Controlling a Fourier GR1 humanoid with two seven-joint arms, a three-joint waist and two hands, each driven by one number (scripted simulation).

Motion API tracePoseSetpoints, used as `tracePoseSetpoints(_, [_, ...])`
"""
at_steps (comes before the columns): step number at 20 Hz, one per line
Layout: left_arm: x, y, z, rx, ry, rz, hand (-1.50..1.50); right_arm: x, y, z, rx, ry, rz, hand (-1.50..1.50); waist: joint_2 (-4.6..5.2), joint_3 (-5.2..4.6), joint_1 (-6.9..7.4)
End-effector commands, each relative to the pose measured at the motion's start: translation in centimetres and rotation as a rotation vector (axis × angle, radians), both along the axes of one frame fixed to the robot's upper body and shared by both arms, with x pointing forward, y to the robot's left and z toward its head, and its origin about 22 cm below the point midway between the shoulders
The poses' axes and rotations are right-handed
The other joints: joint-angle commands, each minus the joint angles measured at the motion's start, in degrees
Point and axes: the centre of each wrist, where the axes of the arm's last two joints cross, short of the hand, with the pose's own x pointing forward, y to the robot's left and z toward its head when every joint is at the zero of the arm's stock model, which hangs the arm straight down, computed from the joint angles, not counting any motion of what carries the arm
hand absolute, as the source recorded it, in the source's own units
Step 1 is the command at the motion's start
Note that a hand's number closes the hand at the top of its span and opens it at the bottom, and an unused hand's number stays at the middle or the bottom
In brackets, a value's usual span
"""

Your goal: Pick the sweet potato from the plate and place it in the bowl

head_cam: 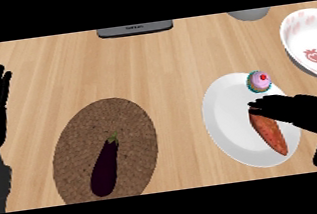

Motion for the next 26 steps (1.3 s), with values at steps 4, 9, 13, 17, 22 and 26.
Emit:
tracePoseSetpoints(4, [-1.8,-0.4,0.8,-0.010,0.008,0.001,0.00,1.2,0.2,-1.5,-0.017,0.035,0.013,-1.50,-0.04,0.02,0.21])
tracePoseSetpoints(9, [-0.4,0.1,0.2,0.000,-0.012,0.003,0.00,1.7,0.2,-4.6,-0.048,0.044,-0.018,-1.50,0.04,0.02,0.14])
tracePoseSetpoints(13, [1.8,-1.0,0.1,0.023,-0.010,0.009,0.00,2.4,0.3,-4.1,-0.062,0.065,-0.065,-1.50,0.06,0.01,-0.13])
tracePoseSetpoints(17, [-1.0,-0.4,0.0,-0.002,-0.002,-0.003,0.00,2.4,0.2,-6.4,-0.053,0.001,0.011,1.50,0.02,0.03,0.28])
tracePoseSetpoints(22, [-1.0,-0.7,-0.6,0.006,-0.010,0.001,0.00,3.8,1.1,-5.4,0.034,-0.049,0.010,1.50,-0.01,0.02,0.14])
tracePoseSetpoints(26, [0.7,1.0,0.4,-0.009,0.001,0.004,0.00,3.0,0.6,-5.9,0.064,-0.099,0.030,1.50,-0.02,0.01,-0.07])
